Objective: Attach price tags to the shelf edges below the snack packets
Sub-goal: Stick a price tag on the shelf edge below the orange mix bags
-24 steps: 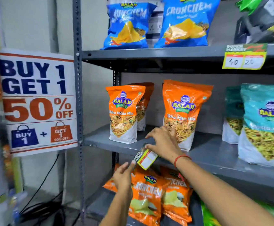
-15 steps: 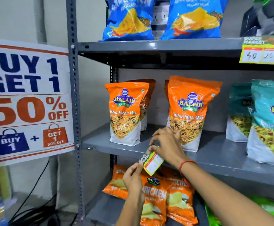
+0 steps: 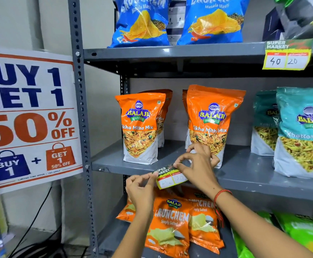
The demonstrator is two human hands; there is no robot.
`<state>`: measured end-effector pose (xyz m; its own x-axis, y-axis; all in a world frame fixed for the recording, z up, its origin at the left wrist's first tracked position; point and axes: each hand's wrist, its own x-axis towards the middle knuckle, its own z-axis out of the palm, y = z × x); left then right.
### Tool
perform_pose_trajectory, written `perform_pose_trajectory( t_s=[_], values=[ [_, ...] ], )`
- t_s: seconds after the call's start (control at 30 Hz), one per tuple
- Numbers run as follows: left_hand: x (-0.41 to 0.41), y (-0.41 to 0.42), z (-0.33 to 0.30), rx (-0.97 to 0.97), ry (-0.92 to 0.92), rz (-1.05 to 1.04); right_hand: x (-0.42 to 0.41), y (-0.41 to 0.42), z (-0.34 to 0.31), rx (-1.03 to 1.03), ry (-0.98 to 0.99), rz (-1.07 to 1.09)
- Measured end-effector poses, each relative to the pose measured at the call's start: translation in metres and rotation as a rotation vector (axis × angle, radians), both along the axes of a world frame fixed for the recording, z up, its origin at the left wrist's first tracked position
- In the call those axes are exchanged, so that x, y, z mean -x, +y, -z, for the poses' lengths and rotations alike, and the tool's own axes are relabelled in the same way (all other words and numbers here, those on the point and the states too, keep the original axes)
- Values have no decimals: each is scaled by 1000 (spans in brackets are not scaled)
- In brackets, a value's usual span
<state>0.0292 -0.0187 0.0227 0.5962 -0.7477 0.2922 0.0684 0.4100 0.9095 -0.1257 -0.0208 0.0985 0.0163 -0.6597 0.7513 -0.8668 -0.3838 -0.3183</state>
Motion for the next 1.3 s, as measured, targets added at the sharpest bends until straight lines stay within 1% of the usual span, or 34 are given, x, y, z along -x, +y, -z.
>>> perform_pose_trajectory(
  t_s=[0.07, 0.13, 0.33, 0.43, 0.6, 0.73, 0.9, 1.13, 1.3],
  values=[
    [-5, 3, -7, -42, -132, -62, 0, 1, 5, 7, -43, 25],
    [-8, 2, -8, -76, -216, -88, 0, 3, 15, 2, -58, 51],
    [-14, -6, 11, -164, -342, -104, -3, 6, 42, -38, -49, 116],
    [-14, -11, 25, -167, -378, -94, -2, 3, 57, -49, -39, 137],
    [-15, -16, 33, -159, -366, -66, -2, 0, 67, -39, -47, 157],
    [-14, -10, 18, -146, -399, -121, -4, 1, 59, 6, -82, 164],
    [-15, -15, 4, -112, -405, -128, -6, -2, 52, 23, -113, 156],
    [-15, -25, 4, -143, -429, -141, -7, -8, 53, 35, -118, 152],
    [-18, -25, 3, -173, -385, -179, 0, -8, 50, 24, -124, 214]
  ],
)
